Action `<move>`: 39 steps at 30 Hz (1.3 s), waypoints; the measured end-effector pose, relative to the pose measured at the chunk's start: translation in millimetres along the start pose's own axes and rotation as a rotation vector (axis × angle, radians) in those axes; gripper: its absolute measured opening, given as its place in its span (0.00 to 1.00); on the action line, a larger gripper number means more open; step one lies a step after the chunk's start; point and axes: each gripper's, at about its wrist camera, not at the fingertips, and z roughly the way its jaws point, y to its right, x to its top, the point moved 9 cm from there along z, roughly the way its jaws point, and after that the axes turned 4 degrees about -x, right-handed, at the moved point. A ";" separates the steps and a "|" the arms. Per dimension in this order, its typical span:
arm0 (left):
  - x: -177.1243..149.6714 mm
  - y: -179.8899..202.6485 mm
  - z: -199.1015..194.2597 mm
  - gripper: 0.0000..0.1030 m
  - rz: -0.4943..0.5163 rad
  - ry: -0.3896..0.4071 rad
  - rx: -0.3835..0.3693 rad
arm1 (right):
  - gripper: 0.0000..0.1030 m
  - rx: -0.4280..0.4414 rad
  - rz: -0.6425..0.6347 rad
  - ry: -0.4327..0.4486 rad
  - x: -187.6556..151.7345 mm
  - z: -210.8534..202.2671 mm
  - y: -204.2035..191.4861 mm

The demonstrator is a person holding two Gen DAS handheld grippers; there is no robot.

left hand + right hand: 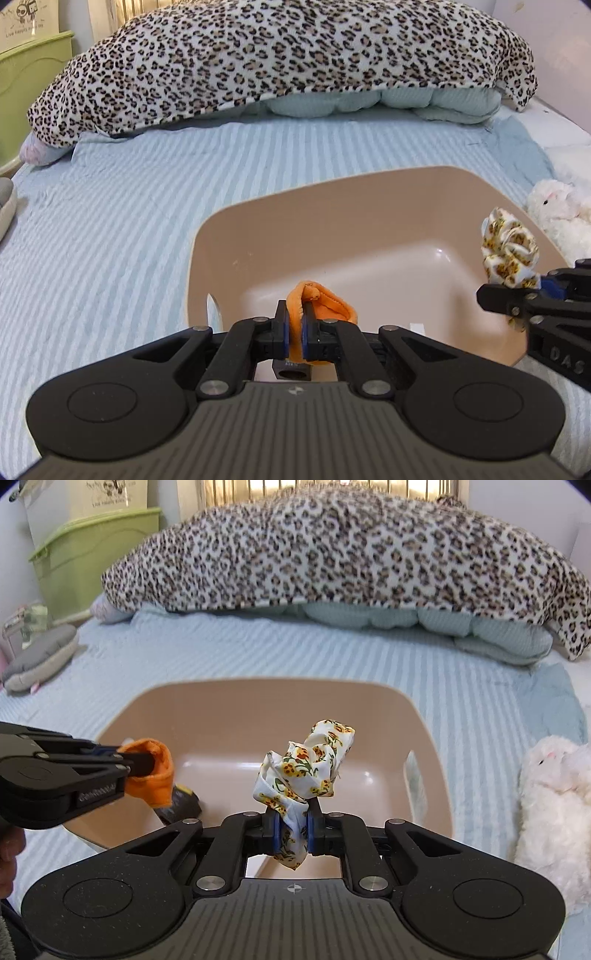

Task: Organize objects
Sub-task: 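Carry the cloth and scrunchie over the basket and open both tools, then grasp the blue-and-white tissue pack with the left tool while the right tool grasps the star box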

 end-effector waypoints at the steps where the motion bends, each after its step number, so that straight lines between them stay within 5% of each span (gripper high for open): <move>1: -1.4 0.3 1.6 0.07 0.004 -0.004 0.004 | 0.13 0.005 0.002 -0.010 -2.7 3.0 -0.4; 5: -7.8 0.1 6.8 0.07 0.008 -0.031 0.012 | 0.18 0.015 0.007 -0.046 -14.7 12.4 -2.9; 6: -9.1 -0.6 6.7 0.08 0.008 -0.034 0.016 | 0.28 0.012 0.009 -0.043 -15.7 11.8 -2.8; 11: -5.8 -2.0 -8.1 0.18 0.011 -0.004 0.033 | 0.47 0.019 0.017 -0.012 -11.7 -3.1 -1.7; 13: -2.8 -2.3 -17.9 0.52 -0.002 0.010 0.027 | 0.59 0.007 0.020 0.015 -7.6 -13.6 -0.1; 16: 1.5 -3.9 -35.1 0.71 -0.013 0.050 0.036 | 0.66 0.003 0.027 0.045 -3.2 -30.6 1.3; 26: -13.0 -10.8 -74.5 0.73 -0.009 0.064 0.050 | 0.90 -0.017 0.080 0.074 -19.9 -73.1 8.2; 39: -65.3 -22.1 -87.3 0.74 -0.046 -0.002 0.047 | 0.92 -0.038 0.127 -0.062 -87.1 -69.7 12.1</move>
